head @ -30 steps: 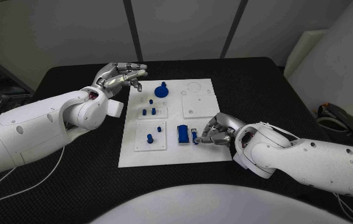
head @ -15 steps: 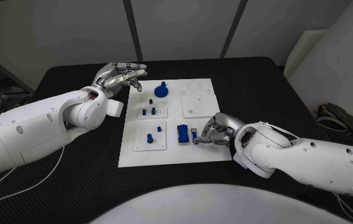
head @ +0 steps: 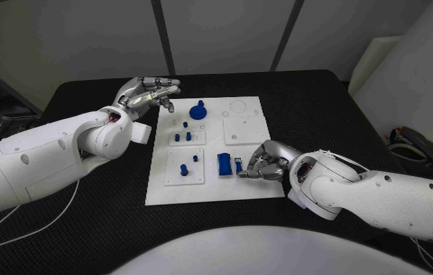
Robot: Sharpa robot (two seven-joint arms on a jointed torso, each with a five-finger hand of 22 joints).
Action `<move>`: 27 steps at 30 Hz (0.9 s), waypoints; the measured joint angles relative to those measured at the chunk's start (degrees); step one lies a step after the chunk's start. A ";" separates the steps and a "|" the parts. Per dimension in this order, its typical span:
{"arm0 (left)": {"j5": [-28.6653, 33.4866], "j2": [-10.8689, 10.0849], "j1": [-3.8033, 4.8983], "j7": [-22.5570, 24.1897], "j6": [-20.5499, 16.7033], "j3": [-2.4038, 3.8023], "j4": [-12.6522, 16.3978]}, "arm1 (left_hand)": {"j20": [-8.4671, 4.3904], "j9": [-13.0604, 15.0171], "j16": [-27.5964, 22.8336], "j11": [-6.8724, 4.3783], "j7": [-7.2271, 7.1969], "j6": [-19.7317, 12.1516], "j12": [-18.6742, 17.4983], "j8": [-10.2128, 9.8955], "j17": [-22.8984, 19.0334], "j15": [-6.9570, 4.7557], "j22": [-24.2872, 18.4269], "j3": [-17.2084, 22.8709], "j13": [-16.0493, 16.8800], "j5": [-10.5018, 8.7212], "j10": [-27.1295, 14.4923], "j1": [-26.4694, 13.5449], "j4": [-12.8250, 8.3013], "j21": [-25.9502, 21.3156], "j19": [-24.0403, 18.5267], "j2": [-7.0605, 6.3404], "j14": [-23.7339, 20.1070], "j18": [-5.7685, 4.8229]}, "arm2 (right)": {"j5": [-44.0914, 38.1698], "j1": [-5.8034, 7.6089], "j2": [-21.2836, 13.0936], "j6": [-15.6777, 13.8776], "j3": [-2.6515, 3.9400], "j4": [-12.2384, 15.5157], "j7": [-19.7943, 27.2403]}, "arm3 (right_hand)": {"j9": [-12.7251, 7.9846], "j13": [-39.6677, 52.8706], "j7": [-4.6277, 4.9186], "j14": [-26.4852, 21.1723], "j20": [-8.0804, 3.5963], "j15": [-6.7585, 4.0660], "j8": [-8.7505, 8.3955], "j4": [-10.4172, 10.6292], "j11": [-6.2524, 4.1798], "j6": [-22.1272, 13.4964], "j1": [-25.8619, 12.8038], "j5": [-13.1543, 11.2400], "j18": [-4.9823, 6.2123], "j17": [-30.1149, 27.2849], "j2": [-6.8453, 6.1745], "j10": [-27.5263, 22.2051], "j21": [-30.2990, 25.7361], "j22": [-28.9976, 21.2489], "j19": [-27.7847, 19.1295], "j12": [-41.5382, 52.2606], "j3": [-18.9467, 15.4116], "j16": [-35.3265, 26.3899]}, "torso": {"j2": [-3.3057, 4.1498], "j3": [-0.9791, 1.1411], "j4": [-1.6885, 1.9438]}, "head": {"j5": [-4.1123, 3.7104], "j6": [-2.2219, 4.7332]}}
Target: Assemble the parts on the task board
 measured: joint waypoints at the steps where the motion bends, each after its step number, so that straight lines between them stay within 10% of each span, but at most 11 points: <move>1: 0.00 0.00 -0.01 0.00 0.00 0.00 -0.01 | 0.00 0.00 0.00 0.00 0.00 0.00 0.00 0.00 0.00 0.00 0.00 0.00 0.00 0.00 0.00 0.00 0.00 0.00 0.00 0.00 0.00 0.00 | 0.02 0.00 -0.04 0.12 0.00 0.02 0.06 | 0.00 0.00 0.00 0.00 0.00 0.00 0.00 0.00 0.00 0.00 0.22 0.00 0.00 0.00 0.22 0.00 0.00 0.00 0.00 0.00 0.00 0.00 | 0.00 0.00 0.00 | 0.03 0.00; 27: 0.01 0.06 -0.10 -0.04 0.01 0.00 0.06 | 0.00 0.00 0.00 -0.21 0.00 0.00 -0.01 0.00 -0.06 0.00 0.01 0.00 0.00 0.00 -0.20 0.00 0.00 0.00 0.00 0.00 -0.42 0.00 | -1.22 0.00 3.27 0.66 0.03 -4.38 0.69 | 0.39 0.00 -0.01 0.00 0.00 0.00 0.02 0.15 0.00 0.01 2.12 2.12 0.00 -0.01 2.87 0.00 0.00 0.29 0.00 0.00 -0.80 0.00 | 0.00 -0.02 0.06 | 0.16 -0.01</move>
